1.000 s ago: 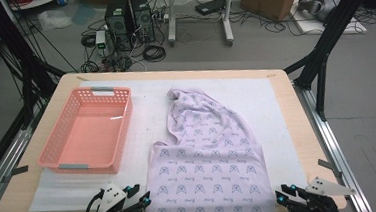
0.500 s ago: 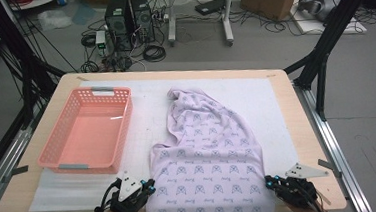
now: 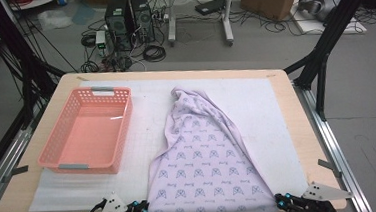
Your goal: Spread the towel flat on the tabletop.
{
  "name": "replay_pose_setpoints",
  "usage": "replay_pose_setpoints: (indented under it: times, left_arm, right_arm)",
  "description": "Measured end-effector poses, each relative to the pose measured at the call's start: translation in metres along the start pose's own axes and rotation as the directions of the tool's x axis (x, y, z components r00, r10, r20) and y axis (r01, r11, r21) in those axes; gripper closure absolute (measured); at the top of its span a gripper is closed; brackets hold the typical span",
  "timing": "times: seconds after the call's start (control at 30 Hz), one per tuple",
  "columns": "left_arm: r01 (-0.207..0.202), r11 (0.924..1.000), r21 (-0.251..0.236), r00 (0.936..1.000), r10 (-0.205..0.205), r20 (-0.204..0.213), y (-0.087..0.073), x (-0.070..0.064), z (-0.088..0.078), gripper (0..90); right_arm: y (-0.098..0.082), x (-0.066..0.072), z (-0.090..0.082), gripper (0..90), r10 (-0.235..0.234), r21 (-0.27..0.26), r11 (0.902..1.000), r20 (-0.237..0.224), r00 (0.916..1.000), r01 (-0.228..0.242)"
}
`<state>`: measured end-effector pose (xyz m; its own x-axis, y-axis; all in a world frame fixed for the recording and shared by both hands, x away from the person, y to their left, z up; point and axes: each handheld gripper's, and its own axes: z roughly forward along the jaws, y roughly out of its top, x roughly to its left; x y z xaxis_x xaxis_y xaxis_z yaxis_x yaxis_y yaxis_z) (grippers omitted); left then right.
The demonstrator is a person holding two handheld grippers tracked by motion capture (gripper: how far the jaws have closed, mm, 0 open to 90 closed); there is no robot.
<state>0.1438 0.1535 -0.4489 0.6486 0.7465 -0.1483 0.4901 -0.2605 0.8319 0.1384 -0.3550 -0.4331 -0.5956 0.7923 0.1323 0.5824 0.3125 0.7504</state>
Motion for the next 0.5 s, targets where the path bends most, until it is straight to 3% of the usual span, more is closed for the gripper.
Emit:
replay_pose_setpoints:
  times: [0.03, 0.13, 0.23, 0.4, 0.47, 0.5]
  left_arm:
    - [0.005, 1.0, -0.005, 0.9999, -0.005, -0.01, 0.002, 0.002, 0.003, 58.7]
    - [0.007, 0.9987, -0.05, 0.9992, -0.009, -0.038, 0.014, 0.01, 0.014, 48.7]
    - [0.022, 0.9975, -0.068, 0.997, -0.027, -0.072, 0.026, 0.02, 0.027, 46.1]
    - [0.049, 0.9986, -0.019, 0.9937, -0.05, -0.101, 0.036, 0.035, 0.057, 46.2]
    - [0.042, 0.9991, 0.008, 0.9943, -0.041, -0.099, 0.039, 0.037, 0.064, 47.7]
    - [0.038, 0.9992, 0.013, 0.9969, -0.037, -0.07, 0.041, 0.036, 0.066, 51.1]
  right_arm:
    - [0.0, 0.0, 0.0, 69.6, 0.003, -0.001, 1.0, 0.018, 0.9998, -0.003]
    - [0.008, -0.003, 0.005, 66.1, 0.029, -0.038, 0.9989, 0.032, 0.9991, -0.028]
    - [0.02, -0.004, 0.017, 63.2, 0.014, -0.052, 0.9986, 0.063, 0.9979, -0.011]
    - [0.035, -0.01, 0.045, 62.6, 0.006, -0.033, 0.9994, 0.134, 0.991, -0.001]
    - [0.038, -0.015, 0.055, 63.9, 0.015, -0.016, 0.9998, 0.153, 0.9881, -0.013]
    - [0.039, -0.017, 0.059, 65.9, 0.02, -0.009, 0.9998, 0.156, 0.9876, -0.019]
